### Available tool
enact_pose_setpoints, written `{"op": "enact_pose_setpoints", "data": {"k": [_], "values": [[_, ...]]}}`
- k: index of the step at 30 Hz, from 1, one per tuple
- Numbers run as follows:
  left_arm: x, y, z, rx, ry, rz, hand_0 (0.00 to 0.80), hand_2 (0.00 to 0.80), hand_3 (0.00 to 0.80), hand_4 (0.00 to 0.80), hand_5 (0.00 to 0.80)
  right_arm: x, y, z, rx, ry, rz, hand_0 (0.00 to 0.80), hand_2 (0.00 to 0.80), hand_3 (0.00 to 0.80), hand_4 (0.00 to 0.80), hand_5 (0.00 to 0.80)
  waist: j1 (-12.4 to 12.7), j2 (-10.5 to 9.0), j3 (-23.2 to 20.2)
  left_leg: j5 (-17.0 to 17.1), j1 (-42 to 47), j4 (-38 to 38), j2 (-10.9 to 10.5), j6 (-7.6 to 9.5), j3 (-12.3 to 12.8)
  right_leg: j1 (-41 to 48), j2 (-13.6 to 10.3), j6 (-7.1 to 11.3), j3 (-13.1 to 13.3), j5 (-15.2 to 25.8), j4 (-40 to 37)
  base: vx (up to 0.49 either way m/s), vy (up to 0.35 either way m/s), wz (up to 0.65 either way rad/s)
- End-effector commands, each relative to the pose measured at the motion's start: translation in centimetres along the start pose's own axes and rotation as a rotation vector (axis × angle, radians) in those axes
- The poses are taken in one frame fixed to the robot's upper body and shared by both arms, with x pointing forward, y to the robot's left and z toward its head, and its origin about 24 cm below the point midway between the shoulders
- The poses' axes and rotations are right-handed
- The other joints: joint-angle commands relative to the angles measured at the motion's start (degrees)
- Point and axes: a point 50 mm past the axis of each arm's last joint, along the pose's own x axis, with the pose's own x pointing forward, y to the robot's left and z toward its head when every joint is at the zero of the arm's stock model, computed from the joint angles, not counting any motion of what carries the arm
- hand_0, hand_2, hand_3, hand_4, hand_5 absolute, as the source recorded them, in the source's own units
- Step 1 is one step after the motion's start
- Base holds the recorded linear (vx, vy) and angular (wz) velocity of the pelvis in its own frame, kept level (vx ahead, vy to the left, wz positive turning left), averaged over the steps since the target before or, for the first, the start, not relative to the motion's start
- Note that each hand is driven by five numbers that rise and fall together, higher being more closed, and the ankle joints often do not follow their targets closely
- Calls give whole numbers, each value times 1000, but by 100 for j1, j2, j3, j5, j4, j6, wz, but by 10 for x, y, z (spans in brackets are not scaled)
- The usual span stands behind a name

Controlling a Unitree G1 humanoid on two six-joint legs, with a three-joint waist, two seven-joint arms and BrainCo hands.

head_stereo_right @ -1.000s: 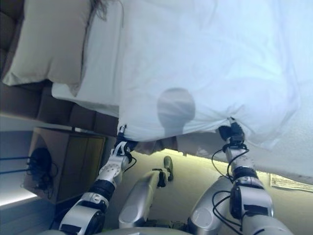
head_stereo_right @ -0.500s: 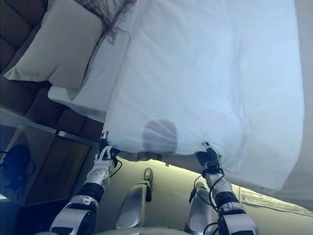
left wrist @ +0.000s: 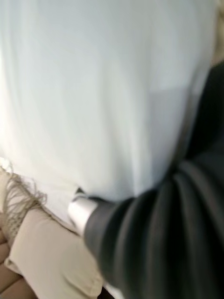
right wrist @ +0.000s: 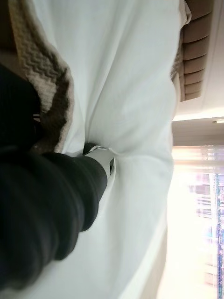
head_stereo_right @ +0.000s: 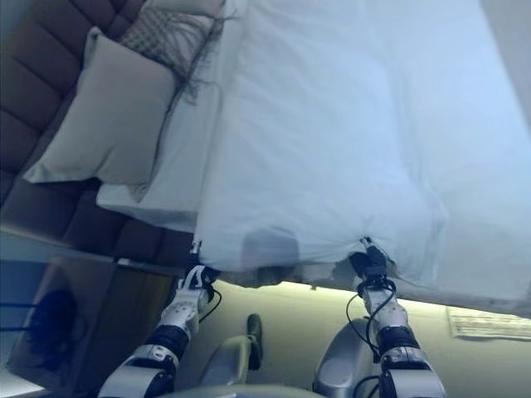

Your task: Make the bed neatly

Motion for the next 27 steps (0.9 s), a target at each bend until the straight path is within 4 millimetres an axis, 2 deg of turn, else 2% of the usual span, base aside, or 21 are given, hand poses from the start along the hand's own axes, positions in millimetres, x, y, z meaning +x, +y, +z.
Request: {"op": "enact_pose_setpoints", "data": {"k": [1, 4, 5, 6, 7, 8, 10, 12, 14, 16, 17, 19, 21, 24, 26, 27], "values": [[-13, 4, 56, 82, -169, 1, 800, 800, 800, 800, 800, 13, 32, 21, 17, -70, 117, 800, 800, 800, 800, 800, 260, 116, -306, 404, -63, -123, 300, 115, -174, -21, -301, 195, -124, 1560, -749, -148, 201, -26], [-1, -28, 78, 148, -221, -46, 800, 800, 800, 800, 800, 15, 34, 12, 87, -49, 155, 800, 800, 800, 800, 800, 273, -37, -162, 464, -329, -185, 194, 309, 109, -422, 170, 84, -229, 1026, 13, -262, 110, -13], [2, -34, 81, 160, -231, -53, 800, 800, 800, 800, 800, 15, 32, 10, 90, -44, 162, 800, 800, 800, 800, 800, 273, -57, -151, 533, -385, -231, 184, 341, 147, -453, 279, 59, -265, 996, 46, -209, -10, 3], [8, -50, 88, 190, -255, -68, 800, 800, 800, 800, 800, 11, 26, 1, 106, -27, 176, 800, 800, 800, 800, 800, 242, -143, -80, 565, -478, -230, 164, 364, 195, -481, 572, 5, -368, 702, 187, -156, -103, 0], [12, -60, 92, 206, -274, -74, 800, 800, 800, 800, 800, 11, 24, -6, 115, -12, 191, 800, 800, 800, 800, 800, 223, -212, -19, 620, -561, -237, 185, 350, 233, -486, 749, -30, -473, 584, 161, -176, -204, -7], [15, -71, 98, 214, -297, -79, 800, 800, 800, 800, 800, 11, 26, -12, 123, 1, 208, 800, 800, 800, 800, 800, 187, -271, 66, 696, -658, -270, 213, 330, 296, -500, 958, -61, -578, 511, 91, -173, -223, -5], [20, -87, 108, 223, -330, -98, 800, 800, 800, 800, 800, 14, 33, -21, 141, 18, 247, 800, 800, 800, 800, 800, 96, -319, 239, 869, -848, -345, 273, 300, 339, -632, 1311, -146, -623, 502, -27, -189, -200, 31], [24, -98, 109, 203, -338, -139, 800, 800, 800, 800, 800, 18, 44, -23, 109, 31, 290, 800, 800, 800, 800, 800, -74, -282, 388, 1067, -957, -549, 275, 264, 322, -704, 1580, -260, -489, 539, -234, -141, -136, 42], [25, -104, 108, 190, -337, -178, 800, 800, 800, 800, 800, 24, 58, -23, 62, 38, 319, 800, 800, 800, 800, 800, -98, -232, 498, 1210, -1043, -641, 320, 241, 406, -695, 1717, -363, -535, 497, -268, -101, -71, 38], [26, -107, 104, 161, -321, -200, 800, 800, 800, 800, 800, 26, 63, -24, 58, 32, 319, 800, 800, 800, 800, 800, -174, -295, 564, 1116, -1207, -115, 401, 158, 417, -698, 1743, -456, -550, 478, -269, -33, -128, 13], [25, -102, 101, 158, -307, -193, 800, 800, 800, 800, 800, 27, 62, -20, 60, 24, 305, 800, 800, 800, 800, 800, -234, -356, 561, 1072, -1257, 424, 554, 83, 401, -707, 1707, -532, -550, 500, -233, 65, -91, 0], [22, -86, 98, 135, -302, -155, 800, 800, 800, 800, 800, 25, 57, -16, 59, 26, 284, 800, 800, 800, 800, 800, -309, -397, 537, 1077, -1239, 998, 892, -59, 164, -692, 1700, -605, -454, 466, -80, 144, 43, 15], [18, -67, 96, 94, -306, -132, 800, 800, 800, 800, 800, 23, 52, -11, 38, 34, 269, 800, 800, 800, 800, 800, -341, -369, 483, 1258, -1024, 709, 1219, -149, -121, -702, 1729, -591, -259, 459, 13, 182, 256, 6], [13, -46, 86, 93, -291, -125, 800, 800, 800, 800, 800, 20, 47, -5, -3, 38, 259, 800, 800, 800, 800, 800, -341, -258, 384, 1472, -610, -71, 1546, -248, -421, -705, 1669, -479, 30, 370, 118, 158, 507, -27], [10, -34, 74, 102, -256, -115, 800, 800, 800, 800, 800, 20, 47, 1, -39, 22, 238, 800, 800, 800, 800, 800, -322, -146, 301, 1567, -309, -649, 1724, -345, -556, -658, 1381, -294, 259, 300, 224, 180, 647, -49], [9, -31, 69, 107, -240, -108, 800, 800, 800, 800, 800, 20, 46, 3, -46, 12, 228, 800, 800, 800, 800, 800, -292, -115, 268, 1588, -232, -818, 1720, -366, -615, -612, 1217, -200, 359, 280, 253, 199, 704, -49]]}}
